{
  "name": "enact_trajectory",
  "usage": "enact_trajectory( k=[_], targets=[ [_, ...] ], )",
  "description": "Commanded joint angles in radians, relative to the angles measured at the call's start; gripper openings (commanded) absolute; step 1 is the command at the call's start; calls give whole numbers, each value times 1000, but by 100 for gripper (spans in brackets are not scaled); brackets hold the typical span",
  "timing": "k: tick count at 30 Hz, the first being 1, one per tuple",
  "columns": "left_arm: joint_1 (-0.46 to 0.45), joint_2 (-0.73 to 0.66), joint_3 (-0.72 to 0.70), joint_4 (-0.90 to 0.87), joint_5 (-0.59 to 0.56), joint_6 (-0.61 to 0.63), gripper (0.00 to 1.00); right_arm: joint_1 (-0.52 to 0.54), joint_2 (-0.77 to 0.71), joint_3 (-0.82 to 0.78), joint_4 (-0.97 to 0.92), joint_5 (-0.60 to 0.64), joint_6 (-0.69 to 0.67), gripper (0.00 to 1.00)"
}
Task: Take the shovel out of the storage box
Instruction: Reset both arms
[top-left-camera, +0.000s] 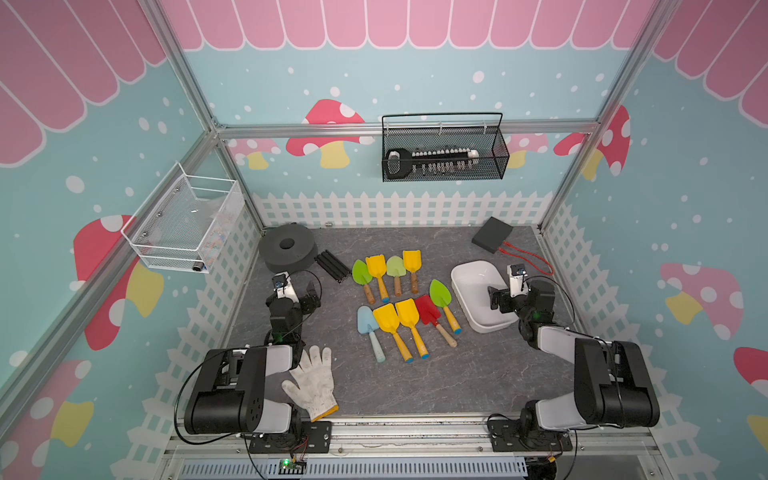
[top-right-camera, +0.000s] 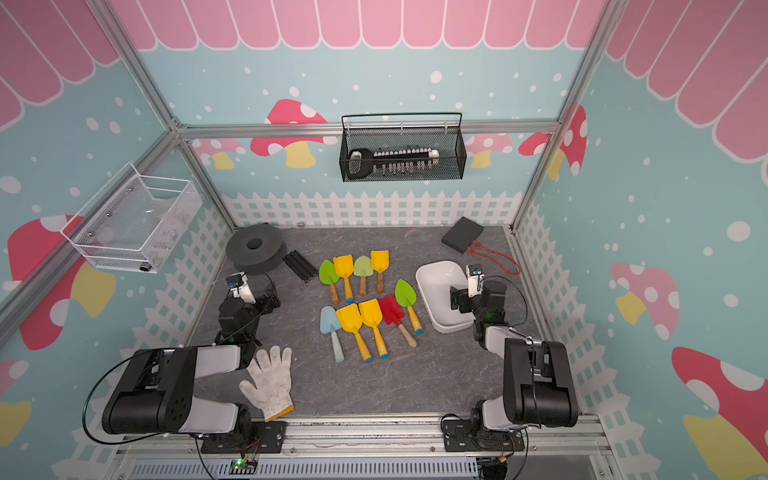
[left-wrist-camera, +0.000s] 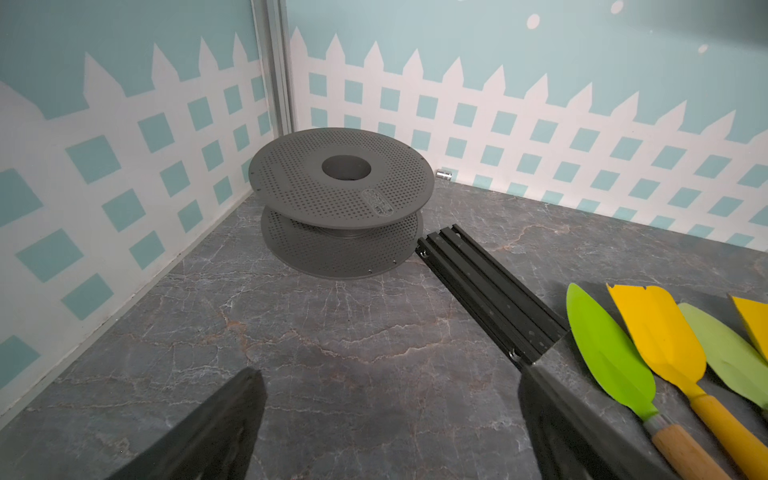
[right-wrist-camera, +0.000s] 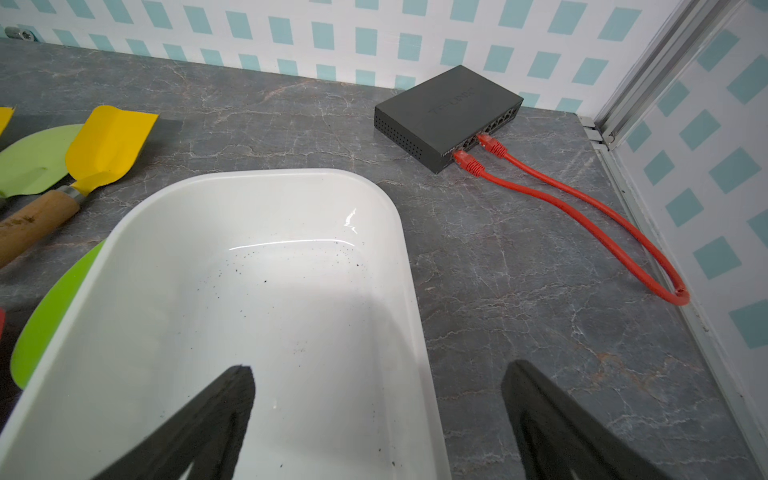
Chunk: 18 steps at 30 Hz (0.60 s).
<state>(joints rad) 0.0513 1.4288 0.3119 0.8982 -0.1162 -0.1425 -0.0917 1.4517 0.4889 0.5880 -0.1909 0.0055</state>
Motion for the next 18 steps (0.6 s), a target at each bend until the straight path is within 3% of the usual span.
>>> enact_trajectory(
  k=[1, 4, 7, 9, 12, 16, 18],
  targets=[
    [-6, -1, -5, 30, -8, 2, 99, -6, 0, -31, 82, -17, 8, 99],
    [-20, 23, -25, 86, -43, 4, 99, -6, -2, -49, 117, -44, -5, 99],
    [-23, 114, -49, 251, -48, 8, 99, -5, -1, -73, 169, -80, -21, 99],
    [-24, 66, -39, 155, -58, -2, 99, -3, 0, -86, 189, -84, -24, 99],
    [-27, 102, -46, 227, -61, 5, 99, 0, 1, -106, 234, -93, -33, 99],
    [-31, 99, -2, 145, -41, 18, 99, 10, 8, -110, 245, -77, -39, 99],
    [-37, 89, 74, -35, 12, 48, 99, 17, 12, -110, 246, -71, -48, 99]
  ],
)
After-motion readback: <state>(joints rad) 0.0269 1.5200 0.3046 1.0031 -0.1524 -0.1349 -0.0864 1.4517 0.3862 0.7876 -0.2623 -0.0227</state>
